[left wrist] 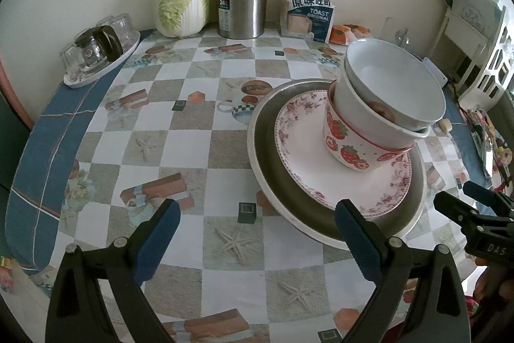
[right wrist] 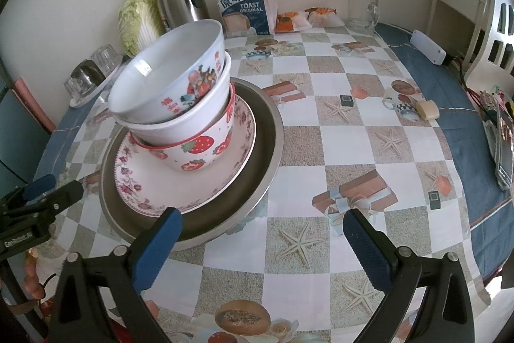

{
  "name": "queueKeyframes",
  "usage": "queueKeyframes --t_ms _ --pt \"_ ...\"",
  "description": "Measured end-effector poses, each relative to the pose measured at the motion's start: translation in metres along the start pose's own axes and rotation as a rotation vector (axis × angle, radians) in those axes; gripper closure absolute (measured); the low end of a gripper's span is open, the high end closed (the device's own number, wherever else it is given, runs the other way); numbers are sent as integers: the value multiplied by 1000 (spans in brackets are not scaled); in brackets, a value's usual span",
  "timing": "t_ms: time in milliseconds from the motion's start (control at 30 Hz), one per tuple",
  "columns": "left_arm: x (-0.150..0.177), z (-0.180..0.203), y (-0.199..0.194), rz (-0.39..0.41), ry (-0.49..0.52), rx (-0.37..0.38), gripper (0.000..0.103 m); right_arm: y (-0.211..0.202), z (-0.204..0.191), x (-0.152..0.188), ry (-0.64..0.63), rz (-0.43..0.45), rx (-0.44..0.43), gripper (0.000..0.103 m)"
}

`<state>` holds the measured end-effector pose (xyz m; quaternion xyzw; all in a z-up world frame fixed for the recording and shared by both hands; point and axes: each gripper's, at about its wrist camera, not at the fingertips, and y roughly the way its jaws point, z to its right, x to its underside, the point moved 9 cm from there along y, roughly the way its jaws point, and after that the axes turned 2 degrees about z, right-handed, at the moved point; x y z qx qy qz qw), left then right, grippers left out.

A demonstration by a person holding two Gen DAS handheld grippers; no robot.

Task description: Organize plates and bowls

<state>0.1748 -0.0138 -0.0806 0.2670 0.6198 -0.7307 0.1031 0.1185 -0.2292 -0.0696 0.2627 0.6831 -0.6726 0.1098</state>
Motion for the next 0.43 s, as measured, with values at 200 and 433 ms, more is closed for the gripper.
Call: queueKeyframes --t_ms 200,433 --pt "0 0 -2 10 0 6 6 1 0 0 -2 -3 0 1" --pt "-1 1 -4 20 8 9 6 1 -1 0 -1 -3 0 1"
